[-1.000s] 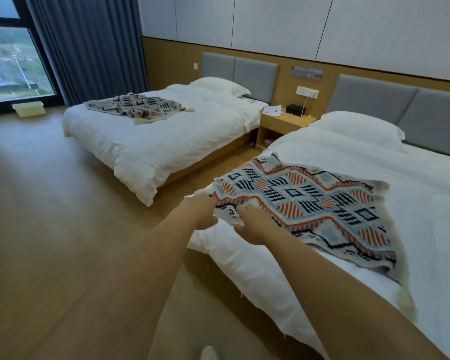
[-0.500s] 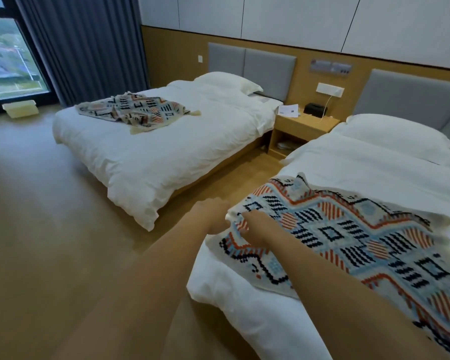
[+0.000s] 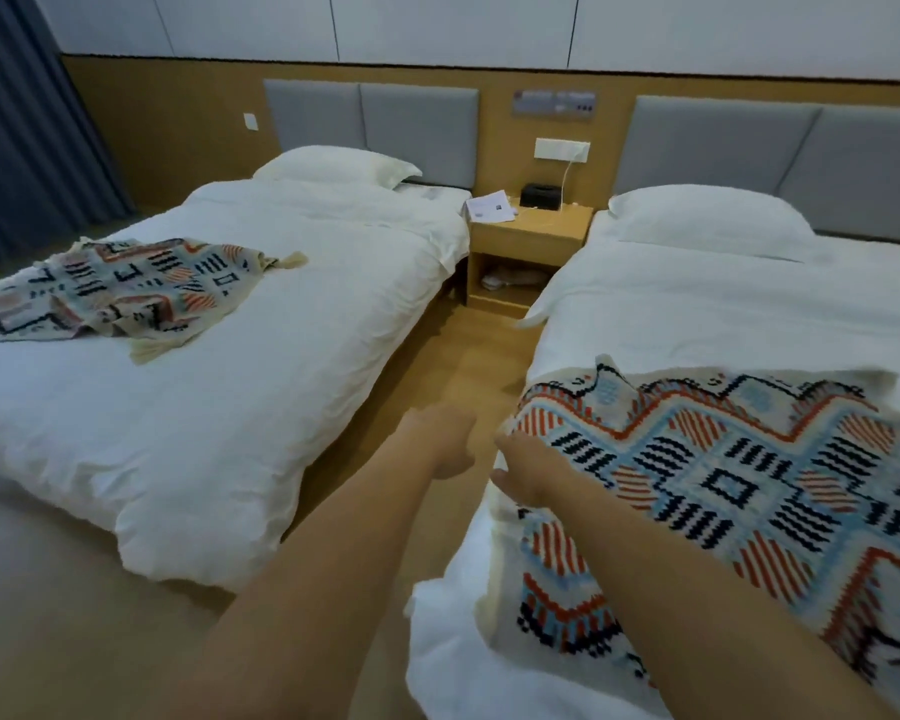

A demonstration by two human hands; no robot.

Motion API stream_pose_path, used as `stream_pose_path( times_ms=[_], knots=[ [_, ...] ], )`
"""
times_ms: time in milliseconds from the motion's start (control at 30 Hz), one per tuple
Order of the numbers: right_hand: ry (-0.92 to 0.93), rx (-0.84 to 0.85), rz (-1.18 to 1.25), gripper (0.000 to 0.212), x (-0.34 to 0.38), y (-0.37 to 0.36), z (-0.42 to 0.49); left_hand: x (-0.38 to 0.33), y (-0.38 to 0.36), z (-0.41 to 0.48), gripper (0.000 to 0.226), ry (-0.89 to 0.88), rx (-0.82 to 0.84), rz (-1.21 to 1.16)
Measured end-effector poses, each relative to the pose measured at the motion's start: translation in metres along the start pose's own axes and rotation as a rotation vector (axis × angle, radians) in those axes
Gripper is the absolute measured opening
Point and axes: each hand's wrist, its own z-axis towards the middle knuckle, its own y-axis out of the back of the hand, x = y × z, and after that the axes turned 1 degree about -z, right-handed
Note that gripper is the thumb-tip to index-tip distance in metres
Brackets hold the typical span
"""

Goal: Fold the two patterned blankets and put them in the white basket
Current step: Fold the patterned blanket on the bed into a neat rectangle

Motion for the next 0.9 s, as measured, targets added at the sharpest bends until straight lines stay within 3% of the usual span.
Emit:
stream_pose_path(
  times_ms=[200,433,500,667,900],
  knots=[
    [-0.191,0.012,0.115,0.054,-0.012,0.012,0.069,0.045,0.010,0.089,0.050,-0.162,0.095,0.118],
    [-0.362,-0.059,0.260,0.045,-0.055,0.014,0.163,0.060,0.010,0.211,0.039,-0.339,0.074,0.089],
    [-0.405,-0.073,0.314,0.040,-0.068,0.015,0.188,0.061,0.009,0.245,0.040,-0.353,0.138,0.085],
    [-0.511,-0.028,0.406,0.050,-0.098,0.015,0.239,0.066,0.013,0.326,0.039,-0.454,0.271,0.172],
    [-0.666,-0.011,0.480,0.042,-0.141,0.013,0.288,0.060,-0.001,0.425,0.043,-0.594,0.403,0.156]
  ],
)
